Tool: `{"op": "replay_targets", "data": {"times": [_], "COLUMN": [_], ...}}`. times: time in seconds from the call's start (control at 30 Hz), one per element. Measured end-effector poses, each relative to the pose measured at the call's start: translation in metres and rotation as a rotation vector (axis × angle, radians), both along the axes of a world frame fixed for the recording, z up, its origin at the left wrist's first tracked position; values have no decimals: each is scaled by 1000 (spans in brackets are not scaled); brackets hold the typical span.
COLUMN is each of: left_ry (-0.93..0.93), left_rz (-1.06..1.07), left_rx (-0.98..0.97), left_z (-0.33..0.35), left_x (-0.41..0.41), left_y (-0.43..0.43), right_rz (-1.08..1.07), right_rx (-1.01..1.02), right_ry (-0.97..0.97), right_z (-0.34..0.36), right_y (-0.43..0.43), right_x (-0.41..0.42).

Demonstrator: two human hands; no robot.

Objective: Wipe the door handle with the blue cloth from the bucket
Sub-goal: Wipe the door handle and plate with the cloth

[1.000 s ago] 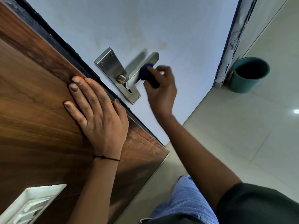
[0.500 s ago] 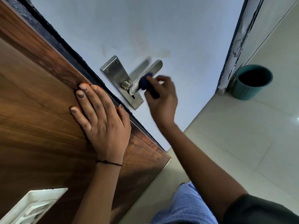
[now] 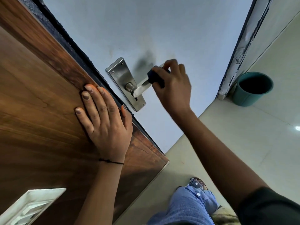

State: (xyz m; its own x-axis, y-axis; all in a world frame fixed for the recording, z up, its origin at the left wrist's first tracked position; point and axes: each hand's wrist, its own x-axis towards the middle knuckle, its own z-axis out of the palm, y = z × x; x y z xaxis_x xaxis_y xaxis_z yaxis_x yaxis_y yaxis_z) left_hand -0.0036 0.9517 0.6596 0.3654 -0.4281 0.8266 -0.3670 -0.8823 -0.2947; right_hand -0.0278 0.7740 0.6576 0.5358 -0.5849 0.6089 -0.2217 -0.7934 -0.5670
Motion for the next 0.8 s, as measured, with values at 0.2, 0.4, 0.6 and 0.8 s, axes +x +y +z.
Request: {"op": "replay_targets", "data": {"times": [0.2, 0.4, 0.6, 0.8], "left_ry": [-16, -1, -12, -34], "left_rz": [18, 33, 38, 34], "left_rx": [-2, 22, 28, 35], "left_z": [-1, 0, 1, 1], "left_x": [2, 0, -1, 0], "left_y": [-1, -1, -1, -1], "right_rz": [73, 292, 717, 994], "right_rx": [407, 1223, 1878, 2304], "right_ry": [41, -59, -66, -259], "right_z": [9, 20, 3, -16], "right_y": [-26, -40, -37, -1], "right_x": [5, 1, -1, 4]}}
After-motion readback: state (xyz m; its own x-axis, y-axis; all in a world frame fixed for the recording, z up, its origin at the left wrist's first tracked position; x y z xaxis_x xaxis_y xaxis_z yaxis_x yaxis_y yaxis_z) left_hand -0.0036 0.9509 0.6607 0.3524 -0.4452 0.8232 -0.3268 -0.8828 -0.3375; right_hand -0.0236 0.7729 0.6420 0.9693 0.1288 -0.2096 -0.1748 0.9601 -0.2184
